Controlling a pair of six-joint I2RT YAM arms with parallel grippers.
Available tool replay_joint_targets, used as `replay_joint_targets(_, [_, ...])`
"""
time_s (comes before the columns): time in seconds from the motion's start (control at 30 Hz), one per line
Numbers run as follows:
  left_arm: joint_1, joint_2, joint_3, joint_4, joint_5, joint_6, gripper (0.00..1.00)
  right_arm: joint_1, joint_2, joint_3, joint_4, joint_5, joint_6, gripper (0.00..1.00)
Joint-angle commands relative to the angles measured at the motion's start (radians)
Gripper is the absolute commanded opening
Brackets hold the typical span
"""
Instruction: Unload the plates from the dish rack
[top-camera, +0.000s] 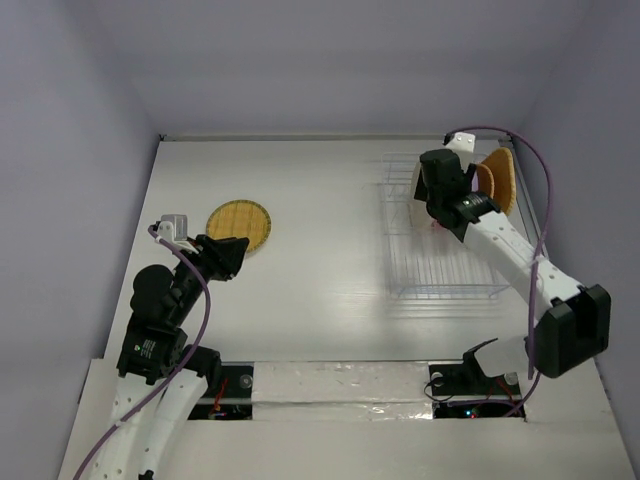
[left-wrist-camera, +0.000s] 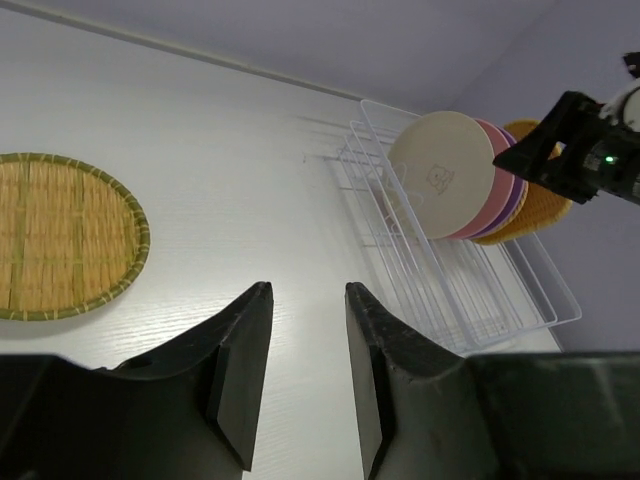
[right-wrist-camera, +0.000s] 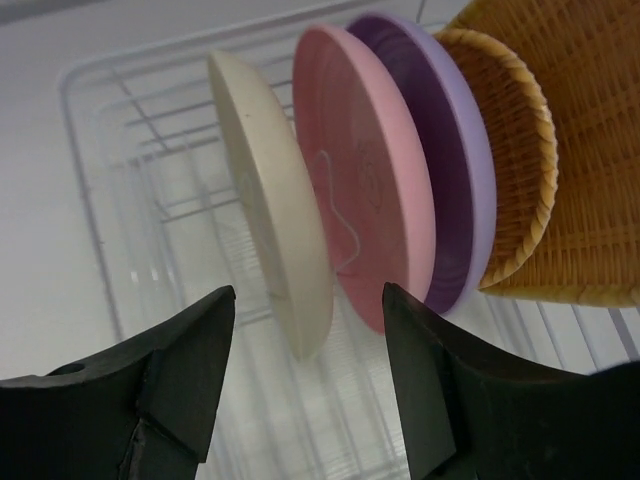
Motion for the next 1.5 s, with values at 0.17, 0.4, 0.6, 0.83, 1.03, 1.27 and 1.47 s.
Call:
replay_joint_targets(0.17, [0.005,-0.002,-0.002,0.052,0.007,0.007,0.35,-0.045,0.235,0.143,-0.089,0.075,-0.06,0.57])
replay_joint_targets(0.4, [0.005,-0.002,-0.002,0.055,0.01,0.007,0.37,-0.045,0.225,0.152,-0.088,0.115,-0.075,0.22])
replay_joint_targets(0.6, [0.005,-0.011,0.001,0.049,-0.001,0.008,0.37,-0.023,0.196,0.2,-0.15,0.164,-0.113,0.07])
replay_joint_targets(0.83, [0.015,-0.008,0.001,0.051,-0.001,0.008,0.37,0.012,0.128,0.284,-0.229,0.227,-0.141,0.0])
replay_joint_targets(1.03, [0.015,-0.01,0.001,0.048,-0.006,0.008,0.37,0.099,0.046,0.372,-0.302,0.267,-0.135,0.0])
replay_joint_targets(1.27, [0.015,-0.016,0.001,0.046,-0.009,0.005,0.37,0.25,0.04,0.38,-0.173,0.047,-0.098,0.0])
replay_joint_targets(1.47, [0.015,-0.013,0.001,0.046,-0.015,0.005,0.37,0.305,0.161,0.286,0.071,-0.214,-0.018,0.0])
